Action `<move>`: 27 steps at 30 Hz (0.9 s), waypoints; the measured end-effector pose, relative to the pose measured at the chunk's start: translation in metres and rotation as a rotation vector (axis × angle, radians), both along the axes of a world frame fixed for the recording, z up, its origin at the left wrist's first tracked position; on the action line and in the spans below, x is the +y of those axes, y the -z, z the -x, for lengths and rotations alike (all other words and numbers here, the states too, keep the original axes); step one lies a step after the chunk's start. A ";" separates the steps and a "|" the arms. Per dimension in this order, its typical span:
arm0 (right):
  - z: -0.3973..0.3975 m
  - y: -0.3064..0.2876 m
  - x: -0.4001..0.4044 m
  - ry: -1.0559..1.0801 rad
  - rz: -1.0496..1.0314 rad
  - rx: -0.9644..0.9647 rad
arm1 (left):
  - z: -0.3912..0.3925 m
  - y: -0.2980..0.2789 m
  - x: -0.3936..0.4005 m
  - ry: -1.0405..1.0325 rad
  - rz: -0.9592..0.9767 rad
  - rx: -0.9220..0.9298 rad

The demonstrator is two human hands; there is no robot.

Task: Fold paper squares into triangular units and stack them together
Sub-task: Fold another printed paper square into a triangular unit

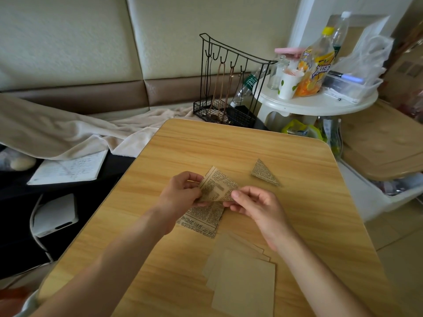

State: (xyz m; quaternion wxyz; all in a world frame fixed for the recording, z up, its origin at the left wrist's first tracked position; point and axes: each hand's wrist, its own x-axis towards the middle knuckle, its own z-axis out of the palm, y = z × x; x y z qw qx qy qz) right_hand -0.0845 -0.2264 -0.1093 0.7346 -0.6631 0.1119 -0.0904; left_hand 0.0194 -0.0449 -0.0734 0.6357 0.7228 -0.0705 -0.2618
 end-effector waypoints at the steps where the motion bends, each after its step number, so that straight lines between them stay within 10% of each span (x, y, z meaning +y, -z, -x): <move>1: 0.000 0.000 0.000 0.001 0.011 -0.003 | -0.001 -0.001 0.001 0.001 0.003 -0.003; 27: -0.001 -0.001 0.006 0.172 0.373 -0.054 | 0.002 0.004 0.001 0.244 -0.001 -0.265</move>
